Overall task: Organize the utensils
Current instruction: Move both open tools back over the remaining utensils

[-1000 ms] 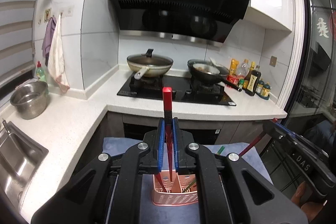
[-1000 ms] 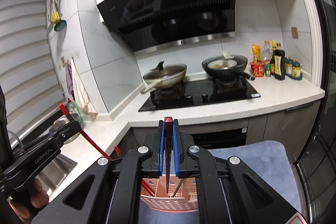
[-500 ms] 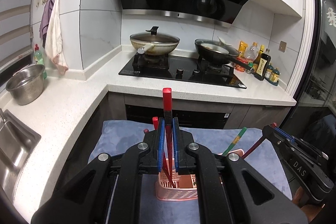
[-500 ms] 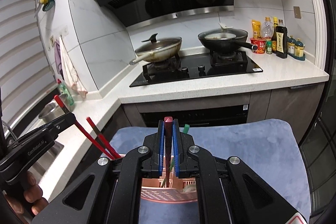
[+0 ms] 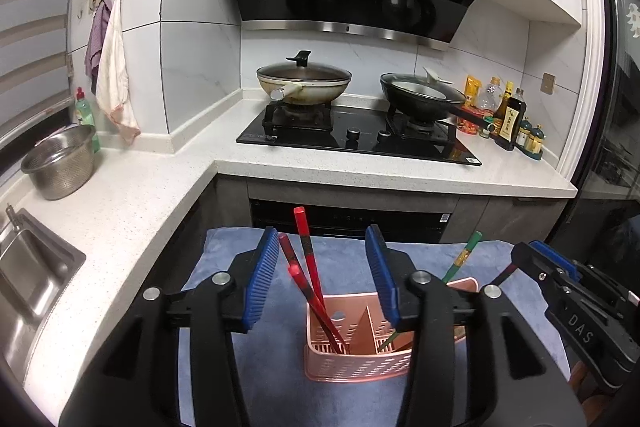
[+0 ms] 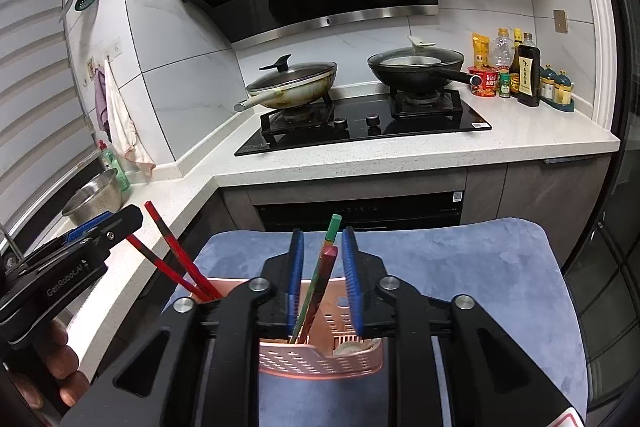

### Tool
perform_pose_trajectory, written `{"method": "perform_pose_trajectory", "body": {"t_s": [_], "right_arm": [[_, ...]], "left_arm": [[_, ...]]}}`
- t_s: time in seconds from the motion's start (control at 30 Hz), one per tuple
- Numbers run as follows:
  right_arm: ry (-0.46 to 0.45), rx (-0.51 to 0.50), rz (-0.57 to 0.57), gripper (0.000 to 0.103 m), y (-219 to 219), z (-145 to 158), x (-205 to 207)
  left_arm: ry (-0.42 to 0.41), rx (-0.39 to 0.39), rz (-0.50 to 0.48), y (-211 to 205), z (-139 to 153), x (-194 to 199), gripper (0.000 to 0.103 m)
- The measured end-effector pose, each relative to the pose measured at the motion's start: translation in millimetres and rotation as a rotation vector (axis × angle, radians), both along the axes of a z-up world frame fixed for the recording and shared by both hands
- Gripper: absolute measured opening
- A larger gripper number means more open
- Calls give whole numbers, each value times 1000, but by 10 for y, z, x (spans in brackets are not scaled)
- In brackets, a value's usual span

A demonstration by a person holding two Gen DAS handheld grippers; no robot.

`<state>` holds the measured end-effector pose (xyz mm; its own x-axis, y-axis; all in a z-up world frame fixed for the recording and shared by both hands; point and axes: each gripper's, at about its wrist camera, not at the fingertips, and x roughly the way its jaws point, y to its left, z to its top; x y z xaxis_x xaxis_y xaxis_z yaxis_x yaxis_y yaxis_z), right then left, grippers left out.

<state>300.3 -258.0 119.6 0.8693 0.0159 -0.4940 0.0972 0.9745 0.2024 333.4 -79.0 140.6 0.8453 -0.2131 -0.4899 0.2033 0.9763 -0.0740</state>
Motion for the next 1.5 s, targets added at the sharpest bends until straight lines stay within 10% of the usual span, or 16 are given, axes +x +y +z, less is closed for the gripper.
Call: {"method": "perform_pose_trajectory", "body": {"t_s": [0.8,1.5], "right_arm": [[-45,-29,24,35,176,219,-1148],[95,-102,39,35,451,-453,-2347]], "left_arm": [[-31,6,-20,202,211,-968,48],[65,17,-32,451,-345,-2005,52]]}}
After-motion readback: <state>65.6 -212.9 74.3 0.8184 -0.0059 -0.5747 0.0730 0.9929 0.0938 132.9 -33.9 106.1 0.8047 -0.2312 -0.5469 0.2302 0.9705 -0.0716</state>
